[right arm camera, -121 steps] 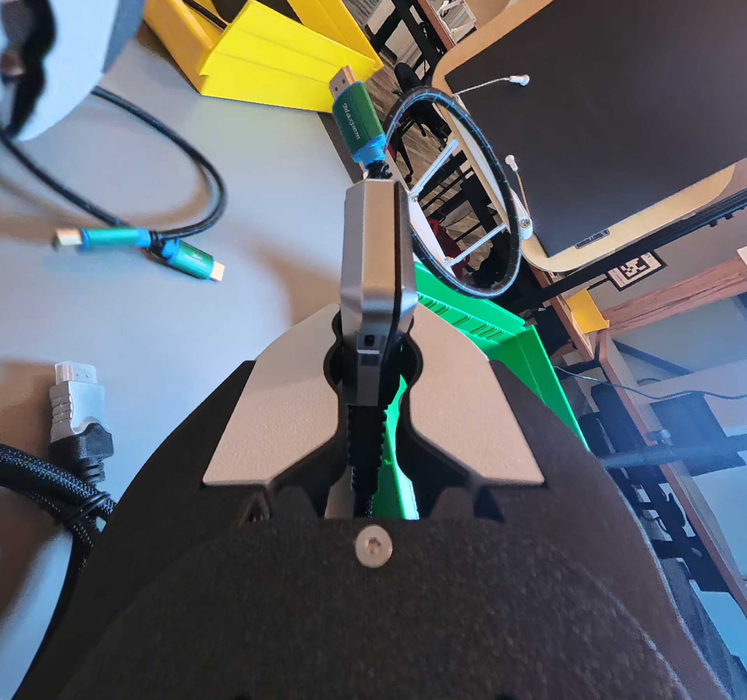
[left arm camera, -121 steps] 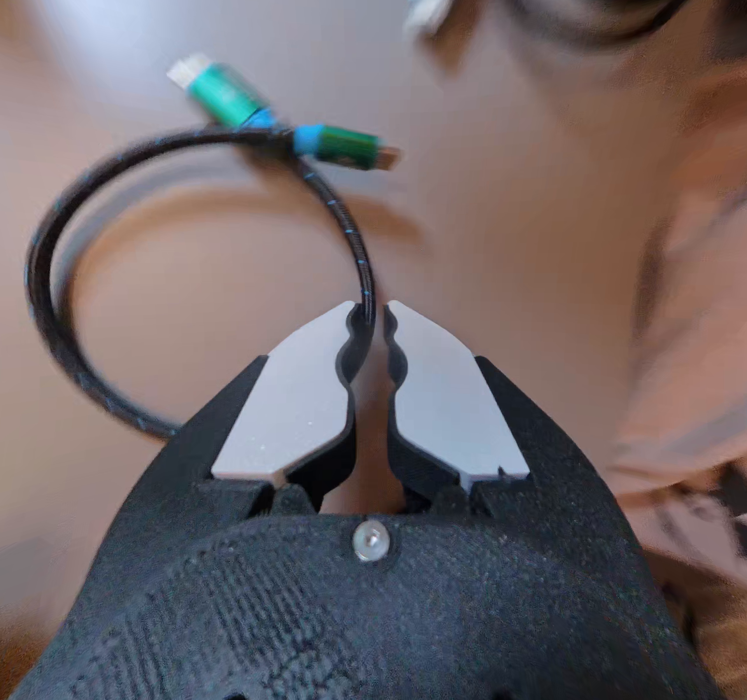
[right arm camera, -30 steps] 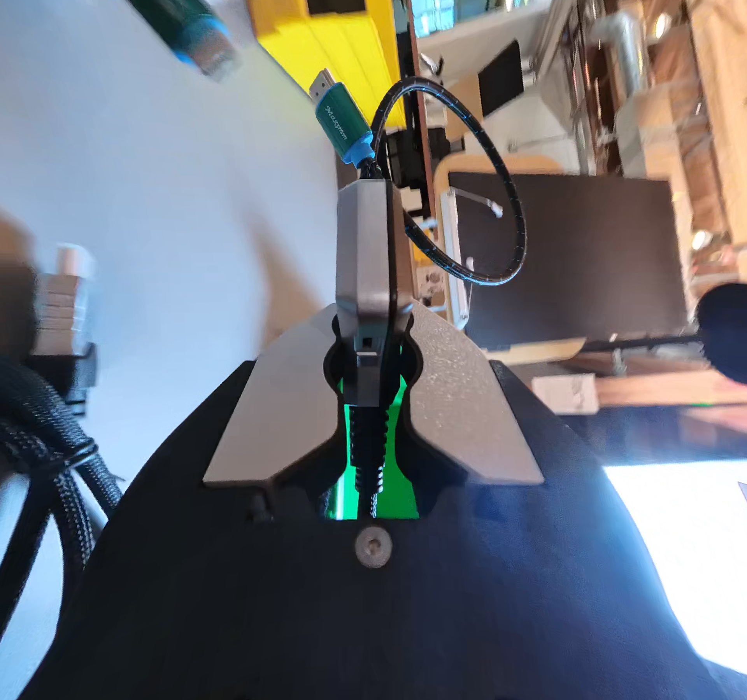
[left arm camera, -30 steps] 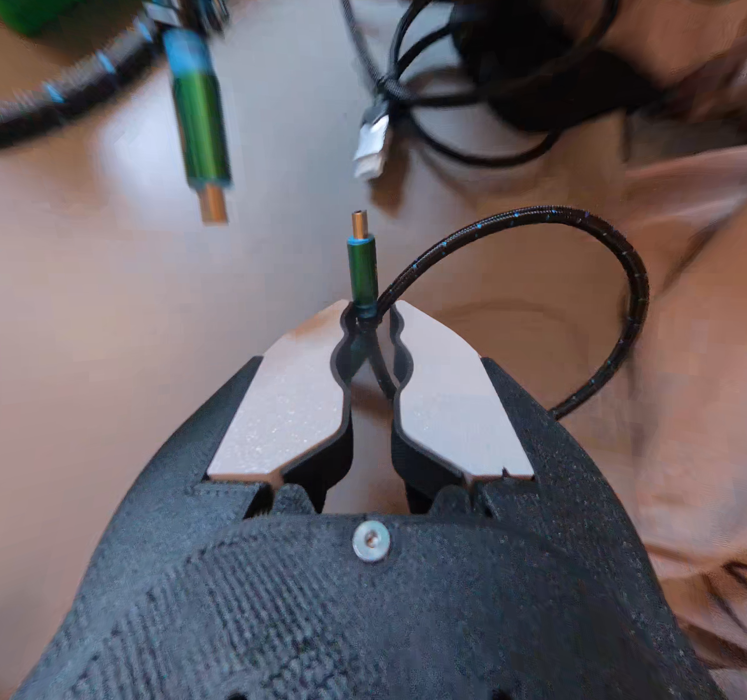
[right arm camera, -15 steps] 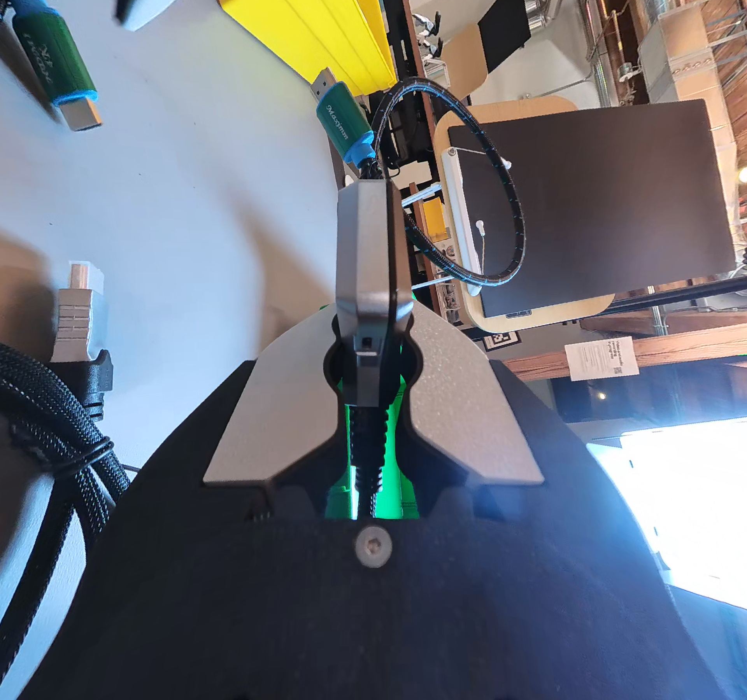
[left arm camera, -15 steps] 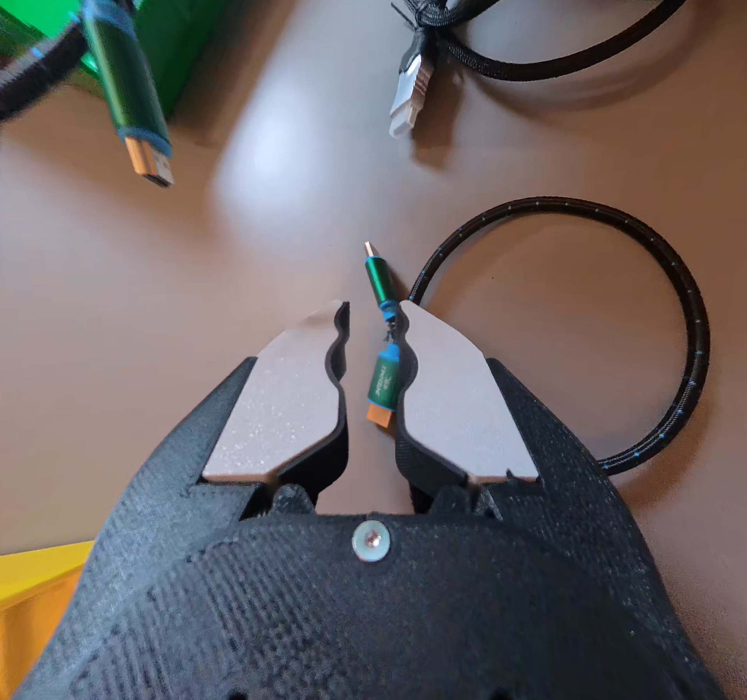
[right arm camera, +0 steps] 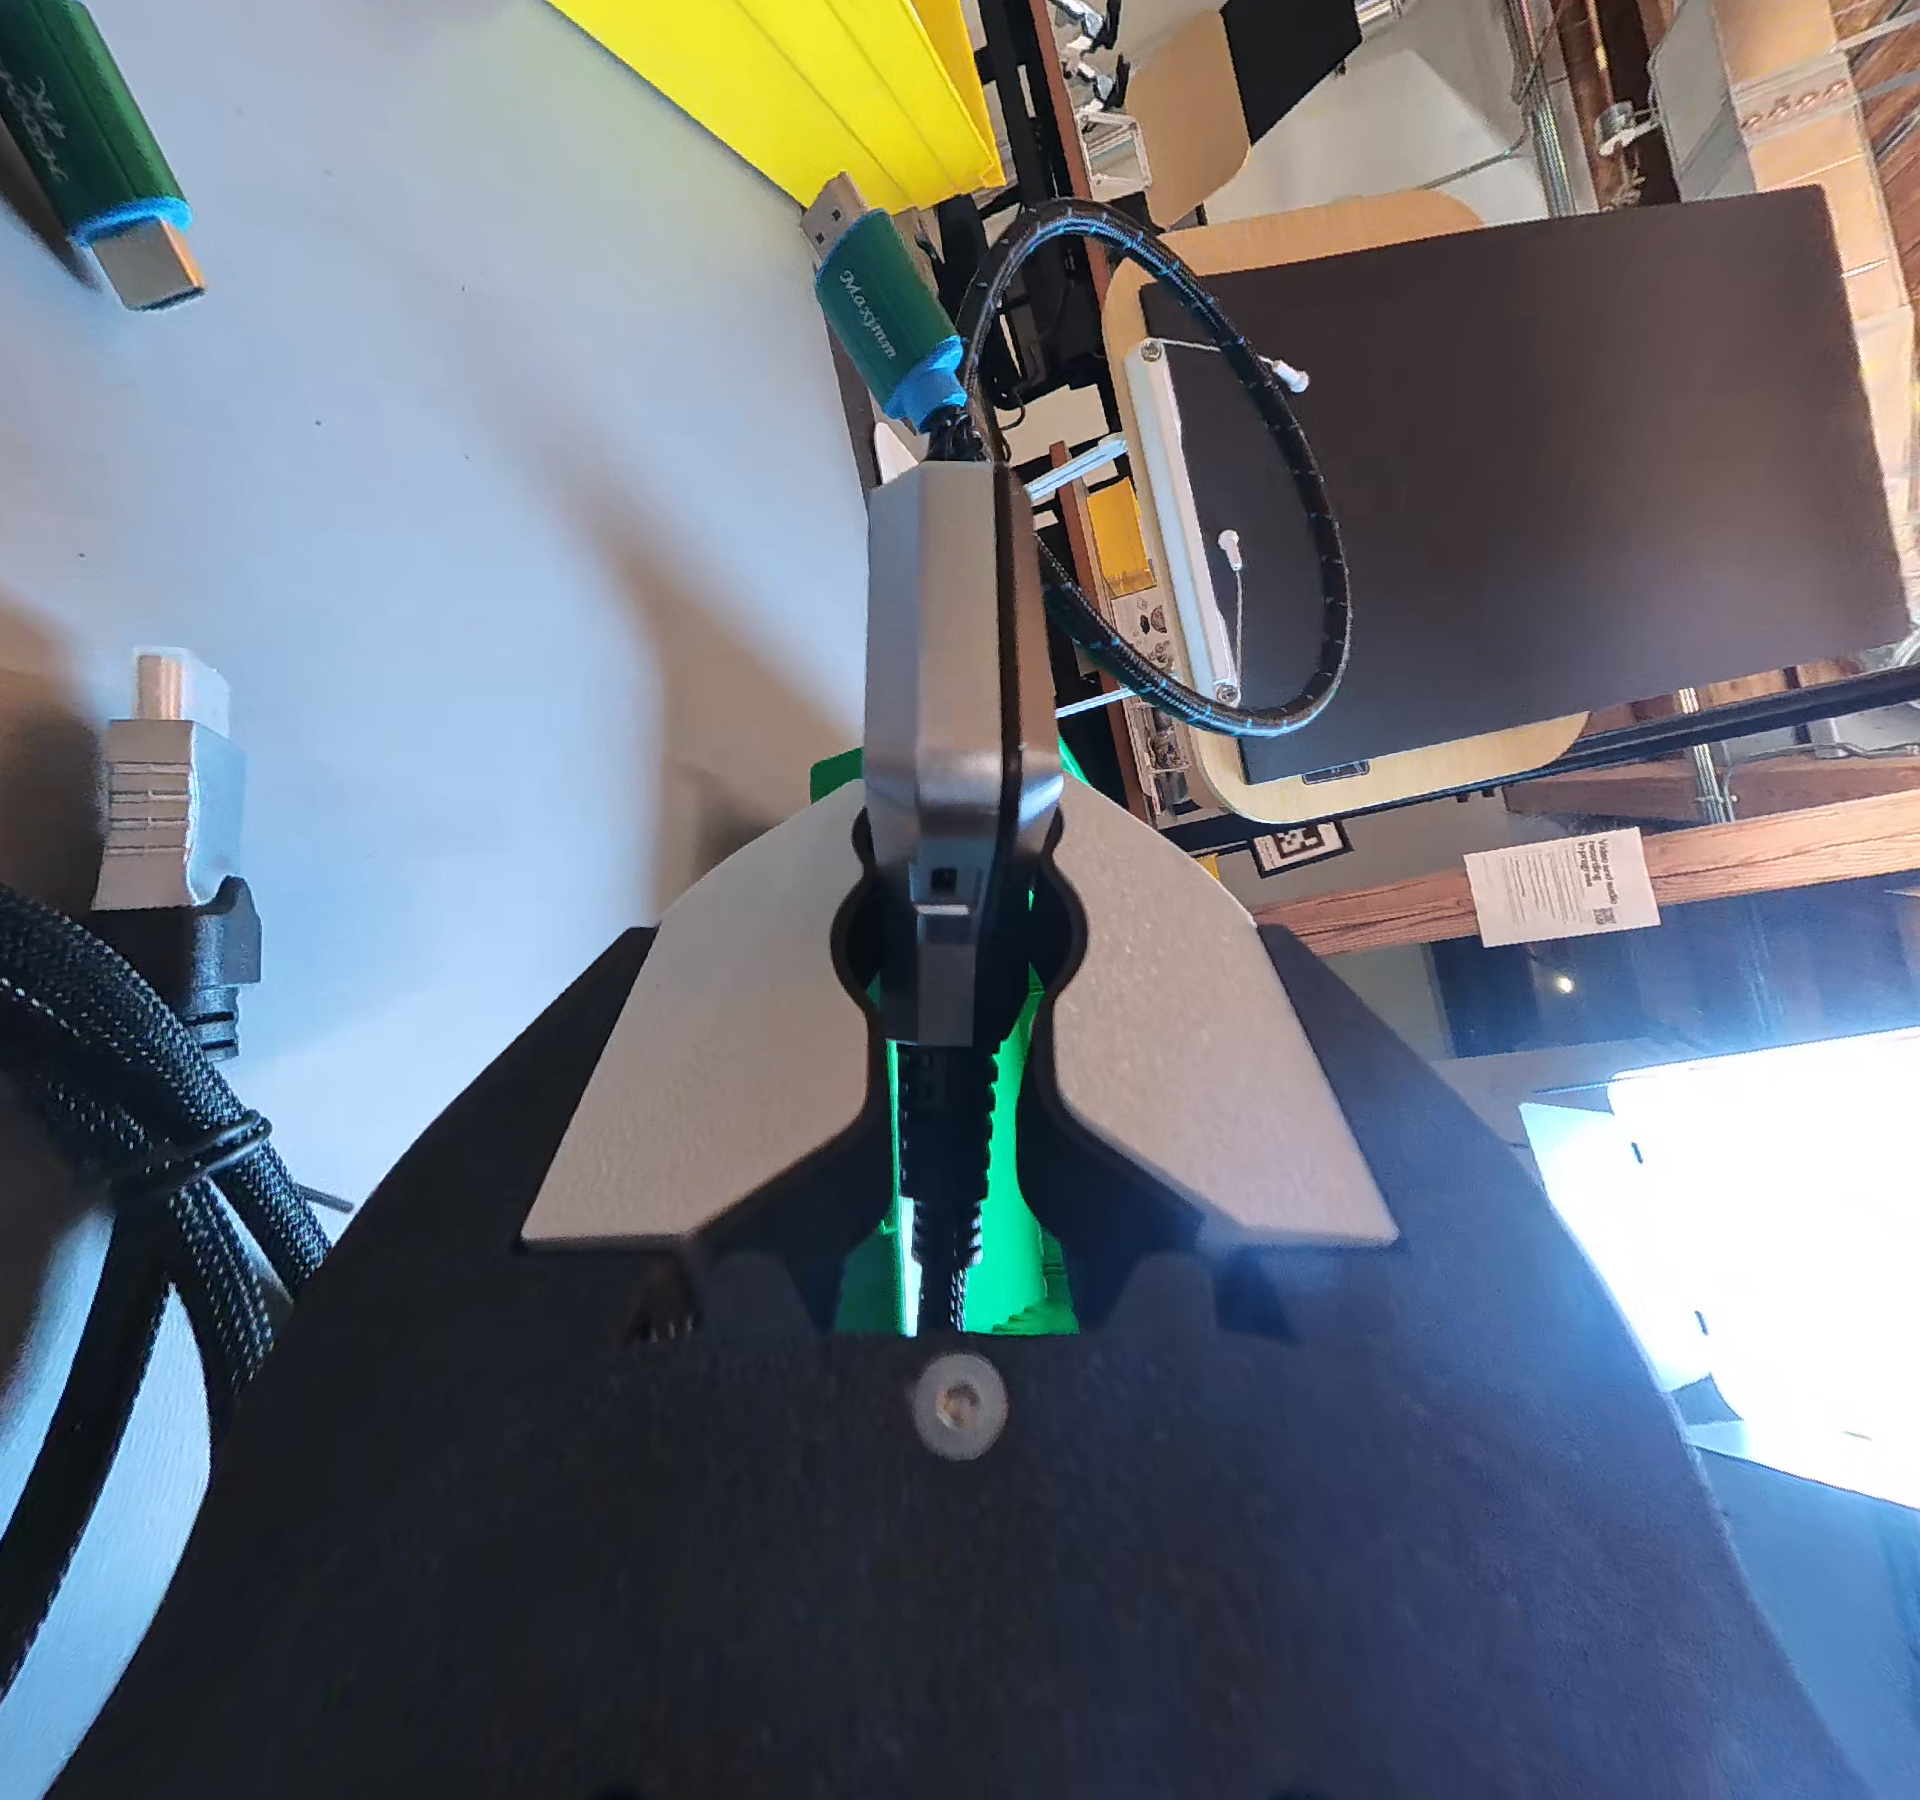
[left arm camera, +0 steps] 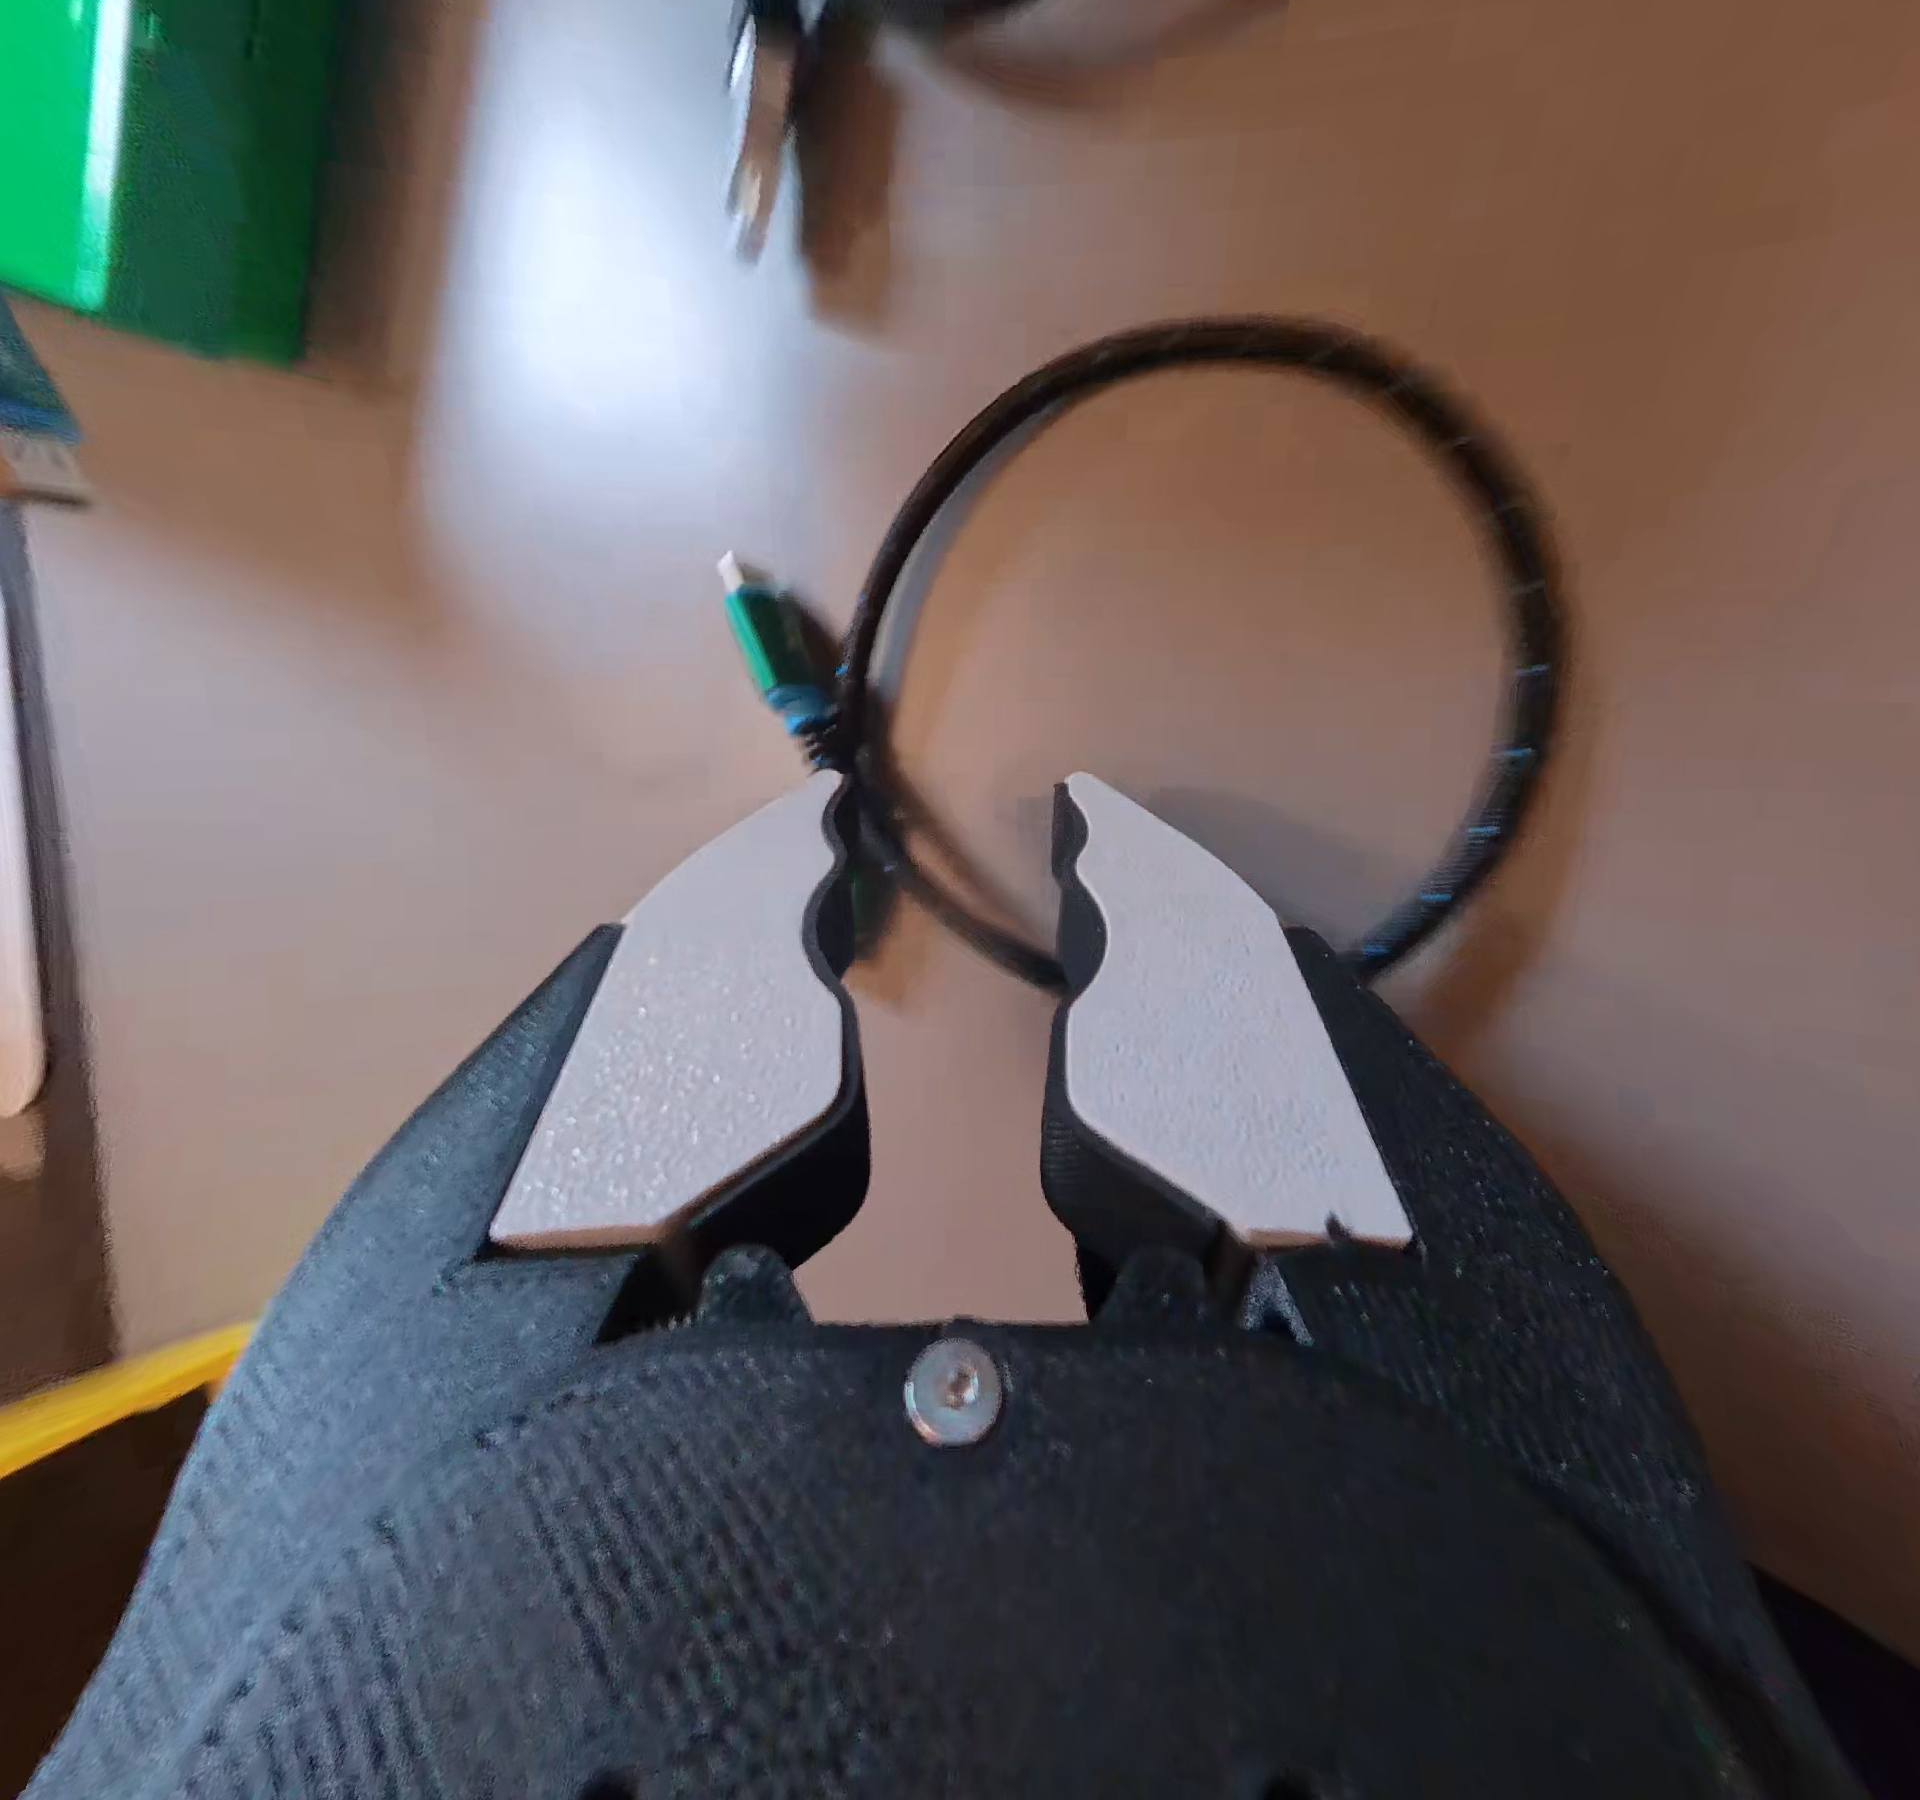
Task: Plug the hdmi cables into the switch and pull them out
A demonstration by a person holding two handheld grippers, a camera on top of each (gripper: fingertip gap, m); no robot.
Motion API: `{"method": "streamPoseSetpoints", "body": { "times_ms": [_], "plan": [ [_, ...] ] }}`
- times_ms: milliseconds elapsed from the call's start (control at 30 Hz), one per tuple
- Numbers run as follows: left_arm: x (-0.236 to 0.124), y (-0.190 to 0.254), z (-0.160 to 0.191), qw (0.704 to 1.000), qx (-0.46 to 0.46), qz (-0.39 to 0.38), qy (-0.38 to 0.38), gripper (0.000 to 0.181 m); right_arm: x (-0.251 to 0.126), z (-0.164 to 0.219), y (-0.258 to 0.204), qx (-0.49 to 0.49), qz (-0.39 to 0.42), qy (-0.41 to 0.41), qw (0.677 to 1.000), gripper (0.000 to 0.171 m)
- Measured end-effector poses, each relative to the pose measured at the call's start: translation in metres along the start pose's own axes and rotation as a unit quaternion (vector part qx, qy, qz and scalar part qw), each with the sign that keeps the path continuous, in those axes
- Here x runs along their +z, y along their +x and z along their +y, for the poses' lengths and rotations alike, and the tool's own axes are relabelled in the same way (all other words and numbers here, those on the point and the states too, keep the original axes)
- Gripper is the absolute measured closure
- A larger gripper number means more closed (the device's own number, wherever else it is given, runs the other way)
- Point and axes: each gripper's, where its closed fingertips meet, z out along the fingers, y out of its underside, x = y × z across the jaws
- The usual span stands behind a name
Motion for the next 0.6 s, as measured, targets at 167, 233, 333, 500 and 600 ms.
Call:
{"method": "streamPoseSetpoints", "body": {
  "times_ms": [167, 233, 333, 500, 600],
  "plan": [
    [-0.022, 0.064, -0.014, 0.992, 0.057, 0.108, 0.027, 0.143, 0.002, 0.002, 0.0, 0.011, -0.005, 0.001, 1.0, 0.148],
    [-0.012, 0.073, 0.0, 0.989, 0.115, 0.097, -0.014, 0.146, 0.002, 0.003, -0.001, 0.009, -0.006, -0.002, 1.0, 0.147],
    [-0.012, 0.086, 0.006, 0.982, 0.138, 0.129, -0.018, 0.177, 0.0, 0.002, 0.001, 0.008, -0.002, -0.002, 1.0, 0.148],
    [-0.03, 0.067, -0.007, 0.988, 0.12, 0.095, 0.029, 0.181, -0.001, 0.002, 0.003, 0.014, 0.001, -0.001, 1.0, 0.147],
    [-0.03, 0.07, 0.001, 0.988, 0.115, 0.099, 0.014, 0.152, 0.0, 0.004, 0.002, 0.017, -0.002, -0.003, 1.0, 0.148]
  ]
}}
